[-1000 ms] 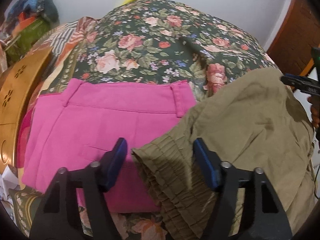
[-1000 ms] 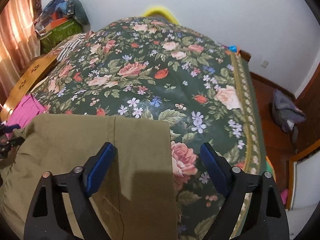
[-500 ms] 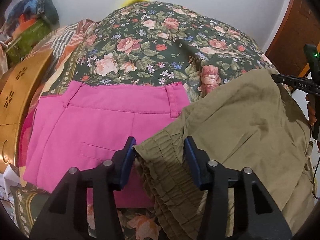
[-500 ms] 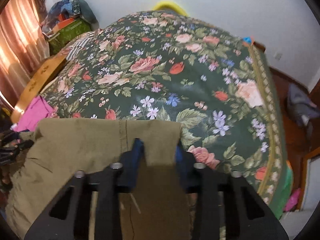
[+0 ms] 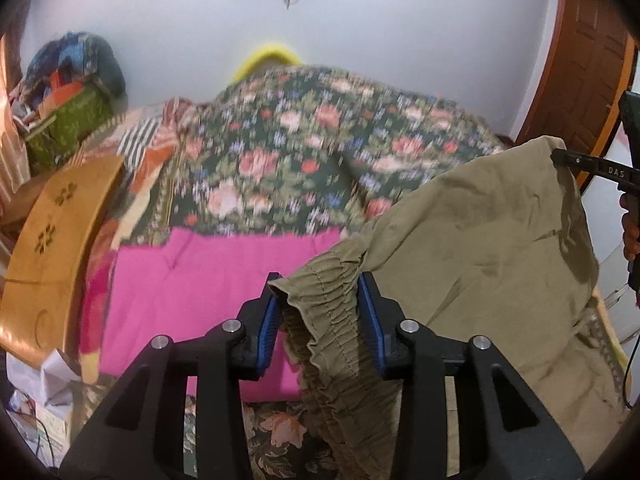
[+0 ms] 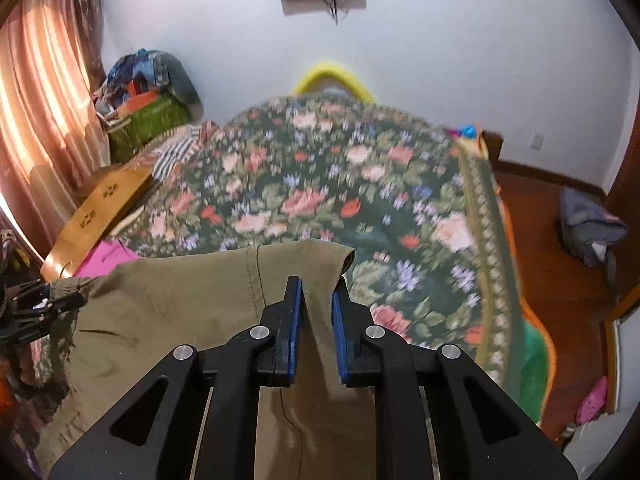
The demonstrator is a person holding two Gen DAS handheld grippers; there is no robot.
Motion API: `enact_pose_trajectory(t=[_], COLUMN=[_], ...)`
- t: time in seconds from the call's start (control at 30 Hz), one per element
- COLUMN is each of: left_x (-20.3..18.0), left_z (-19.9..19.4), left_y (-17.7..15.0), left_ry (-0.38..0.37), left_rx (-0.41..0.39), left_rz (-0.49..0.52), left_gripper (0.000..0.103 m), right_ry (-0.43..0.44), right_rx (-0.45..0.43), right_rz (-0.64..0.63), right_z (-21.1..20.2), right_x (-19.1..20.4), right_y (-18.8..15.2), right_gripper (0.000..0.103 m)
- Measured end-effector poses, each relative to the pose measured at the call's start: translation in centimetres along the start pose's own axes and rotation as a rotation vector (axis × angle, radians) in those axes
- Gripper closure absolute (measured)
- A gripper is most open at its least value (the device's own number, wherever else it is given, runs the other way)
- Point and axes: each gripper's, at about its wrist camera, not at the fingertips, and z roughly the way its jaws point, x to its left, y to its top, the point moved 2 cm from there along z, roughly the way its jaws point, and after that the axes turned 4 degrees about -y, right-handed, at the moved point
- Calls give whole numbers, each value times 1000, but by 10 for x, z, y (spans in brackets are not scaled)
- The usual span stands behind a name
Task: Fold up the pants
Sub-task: 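Grasp the waistband with the left tool while the right tool grasps the leg hem, lifting both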
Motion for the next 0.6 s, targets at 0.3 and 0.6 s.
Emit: enact_pose_trajectory(t=[0.3, 0.6], left_x=[-24, -50], left_z=[-50, -87], left_y=[48, 35], left_ry=[-67, -78], left_rx=[-106, -120], left_rz=[39, 88], left_gripper=[91, 93], right_ry=[-15, -15], right_rx=[-161, -205], right_rz=[21, -9], right_z=[-72, -119], right_x=[0, 15], right_y=[32, 10], right_gripper=[90, 90])
